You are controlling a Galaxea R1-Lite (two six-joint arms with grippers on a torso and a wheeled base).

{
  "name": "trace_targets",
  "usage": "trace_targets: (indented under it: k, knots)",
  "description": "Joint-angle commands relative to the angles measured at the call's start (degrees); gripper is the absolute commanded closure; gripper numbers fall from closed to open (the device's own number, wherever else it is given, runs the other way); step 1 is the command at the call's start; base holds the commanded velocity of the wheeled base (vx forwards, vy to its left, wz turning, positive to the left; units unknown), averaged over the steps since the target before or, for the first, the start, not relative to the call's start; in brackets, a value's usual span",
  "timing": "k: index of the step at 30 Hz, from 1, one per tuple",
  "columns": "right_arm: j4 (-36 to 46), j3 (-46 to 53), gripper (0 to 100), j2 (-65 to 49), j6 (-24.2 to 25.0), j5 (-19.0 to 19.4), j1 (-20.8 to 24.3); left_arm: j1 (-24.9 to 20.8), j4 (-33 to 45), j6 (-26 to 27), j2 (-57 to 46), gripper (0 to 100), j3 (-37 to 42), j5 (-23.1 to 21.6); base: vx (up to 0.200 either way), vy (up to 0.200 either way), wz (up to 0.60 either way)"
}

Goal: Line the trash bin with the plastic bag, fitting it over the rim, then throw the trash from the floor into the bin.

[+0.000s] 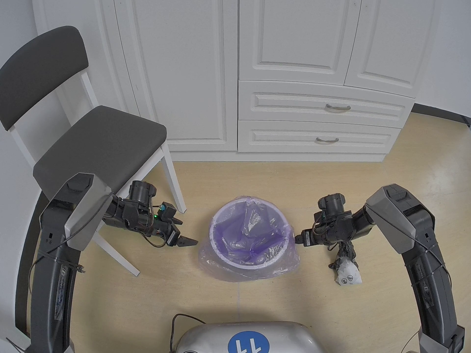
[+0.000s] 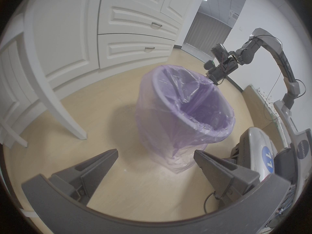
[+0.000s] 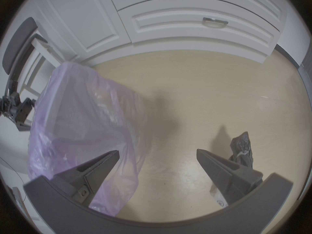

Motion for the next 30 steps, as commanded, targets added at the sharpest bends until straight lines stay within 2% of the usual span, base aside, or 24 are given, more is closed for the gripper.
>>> trace_targets:
  k: [1, 4, 10, 16, 21, 25, 30]
  knots:
    - [7.4, -1.1, 0, -3.1, -0.7, -0.1, 1.4, 1.2, -1.6, 1.2, -5.0, 0, 3.9, 1.2, 0.0, 0.0, 0.0]
    - [10.6, -2.5, 0, -3.5, -0.7, 0.3, 2.8, 1.3, -4.2, 0.5, -6.7, 0, 5.6, 1.5, 0.0, 0.0, 0.0]
    - [11.0, -7.9, 0, 0.1, 0.9, 0.3, 4.6, 0.3, -9.3, -3.1, -9.2, 0, 9.1, 1.5, 0.0, 0.0, 0.0]
    - [11.0, -8.1, 0, 0.1, 2.2, 0.3, 5.3, -1.0, -16.1, -6.7, -11.5, 0, 14.0, 1.6, 0.0, 0.0, 0.0]
    - [11.3, -2.9, 0, -3.4, 1.1, 0.3, 3.1, -2.6, -22.1, -10.8, -13.4, 0, 18.1, 6.6, 0.0, 0.0, 0.0]
    - [10.4, 2.1, 0, -6.7, -1.2, 1.1, 1.3, -4.1, -25.4, -12.6, -13.7, 0, 20.4, 7.0, 0.0, 0.0, 0.0]
    - [10.3, 7.2, 0, -12.1, -1.8, 4.5, -1.3, -5.7, -29.5, -15.2, -14.6, 0, 23.5, 7.2, 0.0, 0.0, 0.0]
